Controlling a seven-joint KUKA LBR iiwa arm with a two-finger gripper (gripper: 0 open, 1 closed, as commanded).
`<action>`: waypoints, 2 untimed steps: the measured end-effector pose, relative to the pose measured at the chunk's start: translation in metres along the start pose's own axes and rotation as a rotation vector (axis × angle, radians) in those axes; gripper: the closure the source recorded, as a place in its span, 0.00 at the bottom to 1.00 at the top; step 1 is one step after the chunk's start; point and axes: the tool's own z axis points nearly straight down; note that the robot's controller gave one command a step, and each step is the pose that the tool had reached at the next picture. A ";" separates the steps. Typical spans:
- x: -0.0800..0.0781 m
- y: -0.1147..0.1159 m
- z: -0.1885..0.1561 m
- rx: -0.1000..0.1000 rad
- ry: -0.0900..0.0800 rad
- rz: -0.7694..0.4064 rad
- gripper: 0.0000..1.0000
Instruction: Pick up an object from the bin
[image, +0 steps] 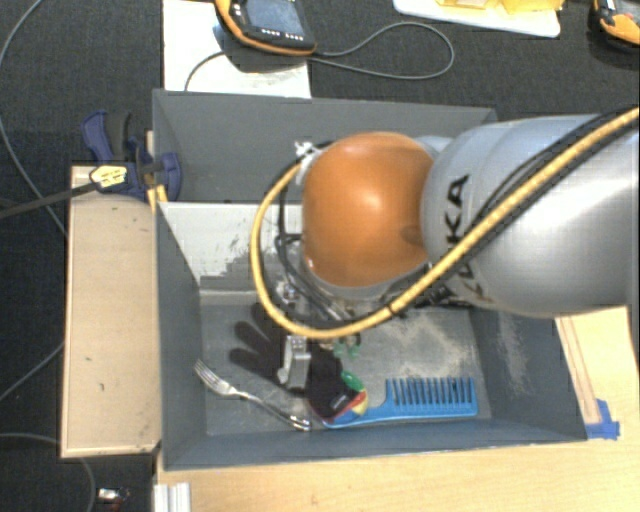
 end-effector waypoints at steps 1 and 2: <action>-0.002 -0.002 -0.004 -0.002 -0.008 0.005 0.00; -0.029 -0.037 0.087 -0.002 -0.013 -0.048 0.00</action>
Offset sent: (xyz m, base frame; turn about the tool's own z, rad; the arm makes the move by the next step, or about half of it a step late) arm 0.0458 -0.0651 -0.1611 -0.0848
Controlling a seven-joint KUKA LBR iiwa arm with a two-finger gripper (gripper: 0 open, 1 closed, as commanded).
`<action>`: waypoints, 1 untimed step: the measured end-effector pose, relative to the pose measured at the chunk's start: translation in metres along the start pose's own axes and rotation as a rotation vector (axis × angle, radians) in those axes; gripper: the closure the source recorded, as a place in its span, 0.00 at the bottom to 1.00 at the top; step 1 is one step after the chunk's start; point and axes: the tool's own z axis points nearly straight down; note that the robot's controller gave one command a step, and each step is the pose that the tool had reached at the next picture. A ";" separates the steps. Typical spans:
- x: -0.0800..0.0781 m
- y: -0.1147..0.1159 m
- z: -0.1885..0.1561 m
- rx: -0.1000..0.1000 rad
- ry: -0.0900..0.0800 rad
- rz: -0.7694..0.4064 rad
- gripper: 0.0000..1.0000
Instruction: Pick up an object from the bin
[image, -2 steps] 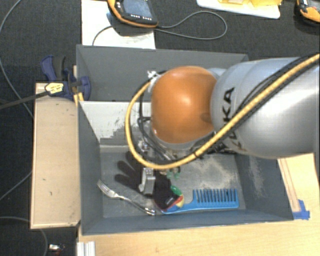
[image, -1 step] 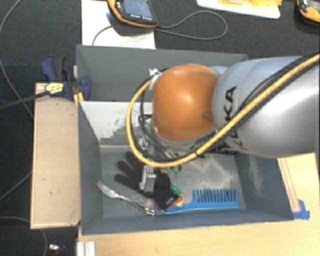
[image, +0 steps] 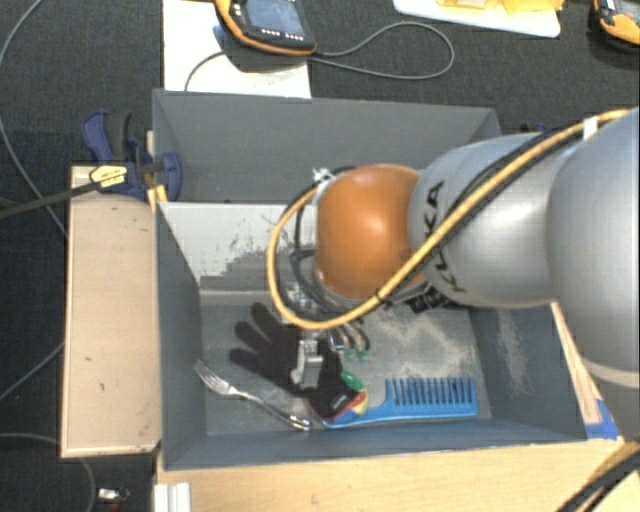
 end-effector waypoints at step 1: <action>-0.016 -0.029 0.078 -0.003 -0.004 -0.068 0.00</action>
Offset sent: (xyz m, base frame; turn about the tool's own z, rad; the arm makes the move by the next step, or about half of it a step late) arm 0.0057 -0.0260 -0.0744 0.1369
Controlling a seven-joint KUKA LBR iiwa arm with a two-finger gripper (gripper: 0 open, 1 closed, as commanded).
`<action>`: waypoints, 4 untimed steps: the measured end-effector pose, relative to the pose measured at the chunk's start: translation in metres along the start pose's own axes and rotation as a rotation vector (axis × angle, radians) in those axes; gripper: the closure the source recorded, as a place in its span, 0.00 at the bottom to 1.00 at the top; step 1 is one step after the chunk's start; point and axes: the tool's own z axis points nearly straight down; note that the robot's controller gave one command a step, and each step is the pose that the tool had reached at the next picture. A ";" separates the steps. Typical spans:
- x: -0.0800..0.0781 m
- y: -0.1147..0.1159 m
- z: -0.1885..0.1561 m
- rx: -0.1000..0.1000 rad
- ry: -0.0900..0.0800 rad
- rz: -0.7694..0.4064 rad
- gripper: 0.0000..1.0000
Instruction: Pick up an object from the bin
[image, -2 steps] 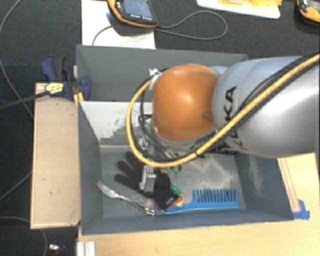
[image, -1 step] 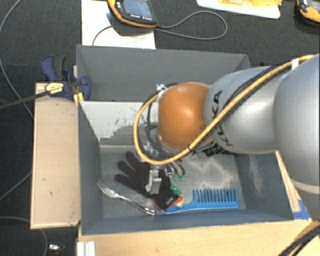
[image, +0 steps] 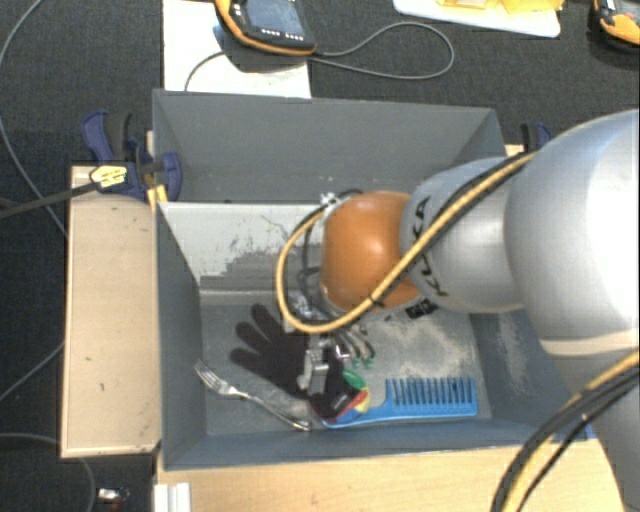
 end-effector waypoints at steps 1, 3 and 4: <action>0.011 0.003 -0.004 0.001 -0.001 0.186 0.00; 0.009 0.003 -0.005 -0.002 -0.005 0.184 1.00; 0.009 0.003 -0.005 -0.002 -0.005 0.184 1.00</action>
Offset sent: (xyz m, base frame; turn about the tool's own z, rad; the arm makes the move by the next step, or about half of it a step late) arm -0.0001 0.0011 0.0033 0.0044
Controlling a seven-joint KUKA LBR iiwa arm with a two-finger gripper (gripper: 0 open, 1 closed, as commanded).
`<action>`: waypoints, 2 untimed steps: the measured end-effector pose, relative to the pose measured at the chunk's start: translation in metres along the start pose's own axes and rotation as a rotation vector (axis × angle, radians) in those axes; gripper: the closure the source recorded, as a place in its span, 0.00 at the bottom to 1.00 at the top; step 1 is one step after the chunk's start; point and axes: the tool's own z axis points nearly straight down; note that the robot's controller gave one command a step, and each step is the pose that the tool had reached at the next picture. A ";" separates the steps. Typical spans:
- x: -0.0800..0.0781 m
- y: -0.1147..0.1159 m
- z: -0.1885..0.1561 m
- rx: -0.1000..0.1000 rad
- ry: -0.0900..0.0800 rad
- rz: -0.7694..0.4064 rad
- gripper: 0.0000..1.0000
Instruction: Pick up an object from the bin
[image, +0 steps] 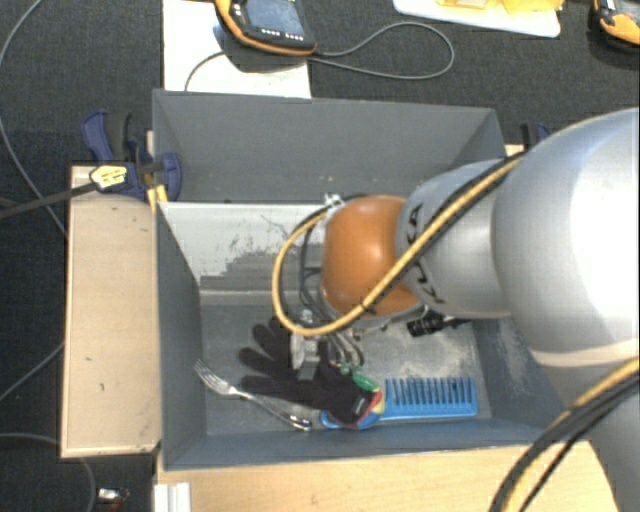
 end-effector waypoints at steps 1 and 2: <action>0.000 0.000 -0.003 -0.001 -0.001 0.002 1.00; 0.001 0.000 -0.033 0.000 0.003 0.004 1.00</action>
Offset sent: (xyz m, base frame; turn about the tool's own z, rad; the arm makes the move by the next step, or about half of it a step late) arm 0.0000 0.0001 0.0566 0.0018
